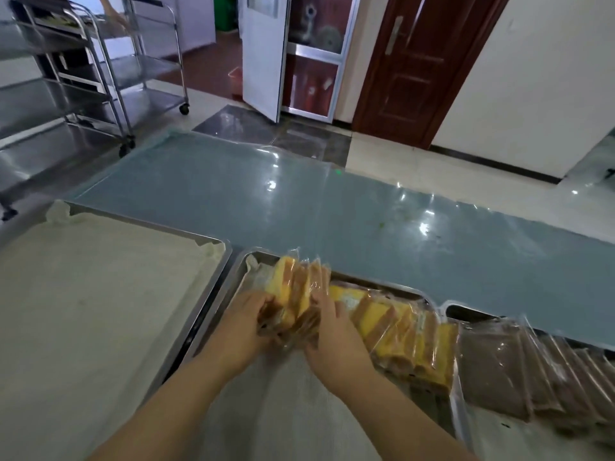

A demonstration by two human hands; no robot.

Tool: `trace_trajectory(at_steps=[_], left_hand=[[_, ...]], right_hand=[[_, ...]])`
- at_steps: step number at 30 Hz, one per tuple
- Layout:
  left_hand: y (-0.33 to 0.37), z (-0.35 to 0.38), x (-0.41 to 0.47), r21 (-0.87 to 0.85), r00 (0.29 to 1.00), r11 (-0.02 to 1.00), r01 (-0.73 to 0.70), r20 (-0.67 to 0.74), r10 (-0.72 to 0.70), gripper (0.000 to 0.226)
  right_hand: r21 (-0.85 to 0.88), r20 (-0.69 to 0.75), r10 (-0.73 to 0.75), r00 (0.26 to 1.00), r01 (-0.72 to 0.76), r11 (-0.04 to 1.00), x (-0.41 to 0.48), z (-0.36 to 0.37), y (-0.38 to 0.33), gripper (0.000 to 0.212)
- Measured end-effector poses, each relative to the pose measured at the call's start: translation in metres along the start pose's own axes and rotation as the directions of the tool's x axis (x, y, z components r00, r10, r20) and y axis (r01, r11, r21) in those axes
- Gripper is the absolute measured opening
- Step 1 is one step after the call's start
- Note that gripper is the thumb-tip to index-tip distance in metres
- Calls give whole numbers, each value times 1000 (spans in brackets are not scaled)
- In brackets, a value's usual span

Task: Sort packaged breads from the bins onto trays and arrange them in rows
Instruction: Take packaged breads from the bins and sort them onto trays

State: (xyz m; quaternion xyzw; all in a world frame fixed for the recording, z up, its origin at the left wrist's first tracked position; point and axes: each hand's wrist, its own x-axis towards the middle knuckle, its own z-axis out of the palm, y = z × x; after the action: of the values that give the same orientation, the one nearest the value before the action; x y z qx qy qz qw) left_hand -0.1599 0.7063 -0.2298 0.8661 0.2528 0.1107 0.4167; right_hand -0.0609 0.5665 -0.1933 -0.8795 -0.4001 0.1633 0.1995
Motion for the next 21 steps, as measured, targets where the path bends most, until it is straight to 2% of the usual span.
trace_trajectory(at_steps=[3, 7, 10, 13, 17, 21], left_hand=[[-10, -1, 4, 181, 993, 983, -20, 115, -1, 56], [0, -16, 0, 377, 969, 925, -43, 239, -53, 70], [14, -30, -7, 507, 955, 860, -52, 278, -106, 51], [33, -43, -18, 575, 953, 817, -52, 272, -131, 36], [67, -51, -42, 620, 946, 781, -82, 295, -134, 35], [109, -47, -68, 654, 942, 743, -139, 319, -105, 33]], right_hand=[[-208, -43, -38, 998, 28, 978, -4, -11, -1, 71], [-366, 68, 0, 998, 25, 930, -5, -32, -4, 62], [-432, 187, 29, 982, 55, 900, -15, -55, -9, 61], [-433, 237, 57, 970, 54, 900, -34, -81, -14, 55], [-425, 268, 68, 961, 55, 903, -70, -109, -12, 44], [-437, 263, 64, 963, 60, 897, -116, -139, 1, 53]])
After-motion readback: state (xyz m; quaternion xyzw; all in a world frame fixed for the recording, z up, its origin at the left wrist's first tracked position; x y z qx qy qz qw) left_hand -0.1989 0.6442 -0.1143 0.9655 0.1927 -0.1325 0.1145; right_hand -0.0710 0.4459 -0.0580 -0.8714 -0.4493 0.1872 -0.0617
